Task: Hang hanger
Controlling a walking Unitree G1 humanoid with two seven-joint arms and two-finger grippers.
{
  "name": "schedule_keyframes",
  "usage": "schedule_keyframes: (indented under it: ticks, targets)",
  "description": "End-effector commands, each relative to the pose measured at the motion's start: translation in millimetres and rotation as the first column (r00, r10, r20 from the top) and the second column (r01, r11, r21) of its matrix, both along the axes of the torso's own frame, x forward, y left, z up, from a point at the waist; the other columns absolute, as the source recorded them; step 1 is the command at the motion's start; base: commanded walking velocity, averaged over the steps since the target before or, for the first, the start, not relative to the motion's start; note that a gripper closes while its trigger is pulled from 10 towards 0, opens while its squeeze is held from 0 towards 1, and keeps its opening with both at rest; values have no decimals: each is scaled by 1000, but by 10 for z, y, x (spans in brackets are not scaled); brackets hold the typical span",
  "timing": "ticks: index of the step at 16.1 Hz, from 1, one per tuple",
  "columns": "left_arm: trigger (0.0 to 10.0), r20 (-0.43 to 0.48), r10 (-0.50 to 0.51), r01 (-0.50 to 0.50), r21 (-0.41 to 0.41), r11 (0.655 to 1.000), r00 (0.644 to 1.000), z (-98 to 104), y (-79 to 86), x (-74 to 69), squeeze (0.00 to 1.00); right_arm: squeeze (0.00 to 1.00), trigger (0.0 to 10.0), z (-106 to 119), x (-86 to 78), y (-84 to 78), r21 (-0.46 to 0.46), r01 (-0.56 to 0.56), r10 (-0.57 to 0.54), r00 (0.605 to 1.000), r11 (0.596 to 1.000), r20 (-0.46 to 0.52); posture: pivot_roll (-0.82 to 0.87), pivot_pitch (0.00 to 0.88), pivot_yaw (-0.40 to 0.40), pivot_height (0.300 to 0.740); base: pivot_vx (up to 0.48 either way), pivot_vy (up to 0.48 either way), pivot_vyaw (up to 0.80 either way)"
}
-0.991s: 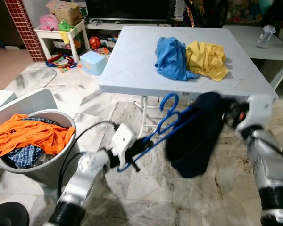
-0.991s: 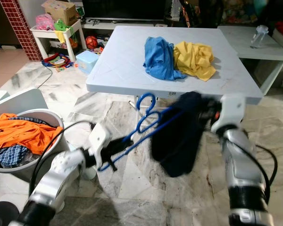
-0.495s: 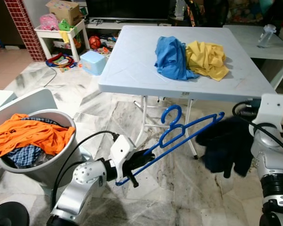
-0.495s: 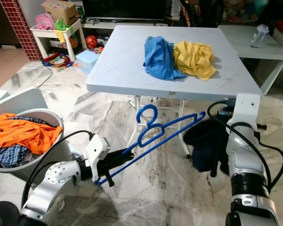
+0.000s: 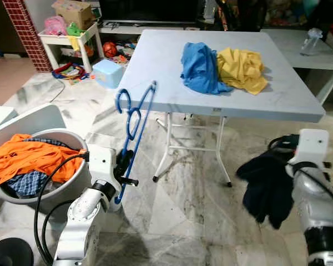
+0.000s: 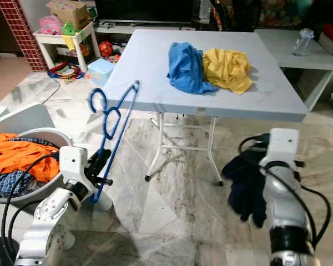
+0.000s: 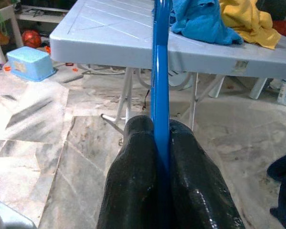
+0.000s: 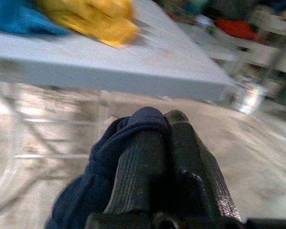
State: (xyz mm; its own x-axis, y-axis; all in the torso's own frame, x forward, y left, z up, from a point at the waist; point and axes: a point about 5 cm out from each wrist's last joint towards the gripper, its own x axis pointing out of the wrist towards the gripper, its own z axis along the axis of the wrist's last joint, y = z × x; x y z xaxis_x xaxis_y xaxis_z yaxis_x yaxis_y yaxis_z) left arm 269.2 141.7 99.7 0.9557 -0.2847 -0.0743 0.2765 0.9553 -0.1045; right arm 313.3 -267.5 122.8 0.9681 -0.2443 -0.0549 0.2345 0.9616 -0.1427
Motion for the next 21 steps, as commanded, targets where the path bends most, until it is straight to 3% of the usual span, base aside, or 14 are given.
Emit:
schedule_keyframes:
  ticks: [1,4,6,9,11,15,21]
  targets:
    - [10000,33,17,-18,24,1000,999,67,-16,14,0,0,10000,189,24,108,3,-83,83,991,997,101,-6,0,-25,740,0,0,0]
    - [10000,149,108,-122,85,989,983,275,25,45,0,0,10000,304,-106,296,66,-193,177,965,979,194,-4,0,-14,740,0,0,0]
    - [10000,148,107,-114,39,993,983,323,2,-5,0,0,10000,305,-283,342,122,-186,155,962,975,226,1,0,2,740,0,0,0]
    - [10000,128,116,-122,33,992,985,278,8,-35,0,0,10000,235,-395,448,142,-200,167,961,969,220,-5,0,8,740,0,0,0]
    - [10000,126,121,-126,32,992,985,279,5,-20,0,0,10000,261,-376,542,110,-238,211,953,965,217,-8,0,5,740,255,0,0]
    - [10000,128,136,-141,29,990,982,281,16,9,0,0,10000,353,-271,574,115,-246,213,947,962,241,2,0,-11,740,277,0,0]
    - [10000,144,152,-157,23,987,978,345,19,28,0,0,10000,601,30,791,130,-297,241,912,946,331,17,0,-21,740,280,0,256]
